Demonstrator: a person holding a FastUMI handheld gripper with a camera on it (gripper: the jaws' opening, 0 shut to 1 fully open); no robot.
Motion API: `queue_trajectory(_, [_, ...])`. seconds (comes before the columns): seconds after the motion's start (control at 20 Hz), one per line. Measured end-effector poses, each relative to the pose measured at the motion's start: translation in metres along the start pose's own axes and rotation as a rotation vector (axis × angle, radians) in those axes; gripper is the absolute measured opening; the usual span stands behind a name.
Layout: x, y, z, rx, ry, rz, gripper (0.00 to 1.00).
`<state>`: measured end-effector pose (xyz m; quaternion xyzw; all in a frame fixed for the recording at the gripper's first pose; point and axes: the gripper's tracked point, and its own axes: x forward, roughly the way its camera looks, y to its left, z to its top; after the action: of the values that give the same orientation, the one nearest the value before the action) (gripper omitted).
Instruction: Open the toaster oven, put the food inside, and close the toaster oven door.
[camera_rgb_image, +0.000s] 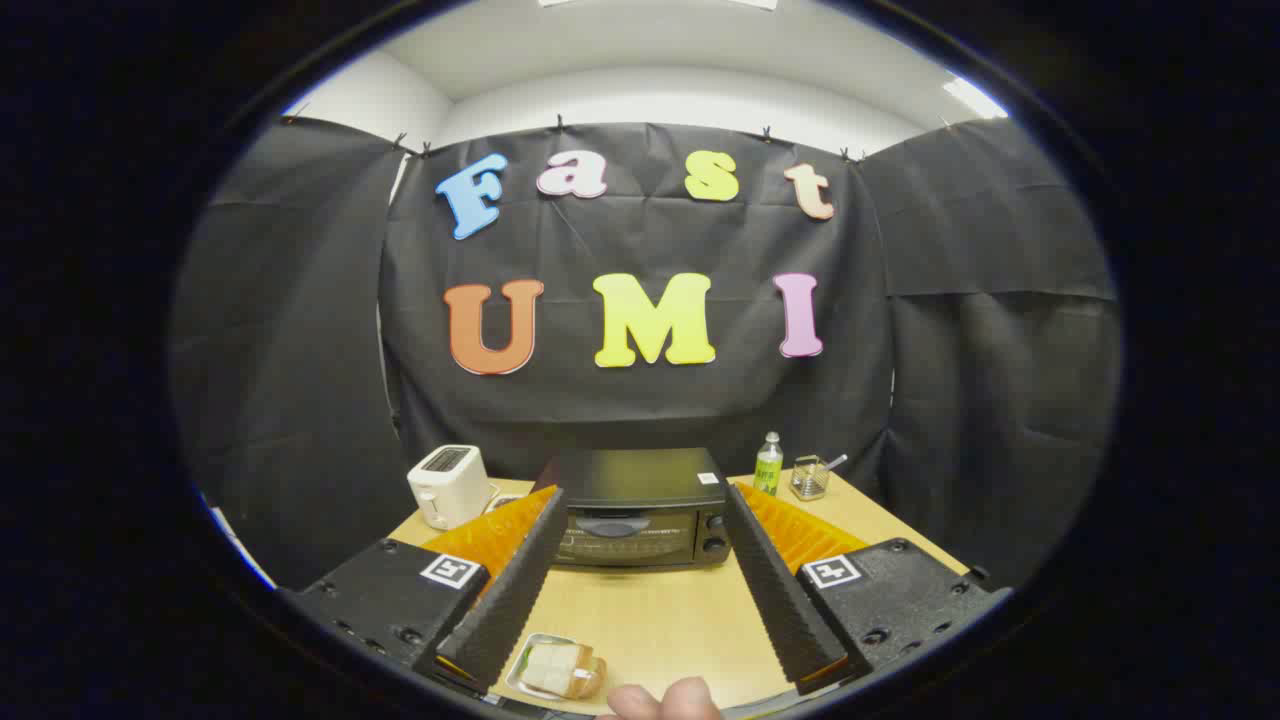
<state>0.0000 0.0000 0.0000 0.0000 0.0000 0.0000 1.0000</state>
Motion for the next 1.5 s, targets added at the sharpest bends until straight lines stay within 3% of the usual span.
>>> queue_trajectory(1.15, [0.014,0.002,-0.004,0.018,0.053,0.016,1.0])
queue_trajectory(1.5, [0.059,0.007,-0.009,0.05,0.102,0.056,1.0])
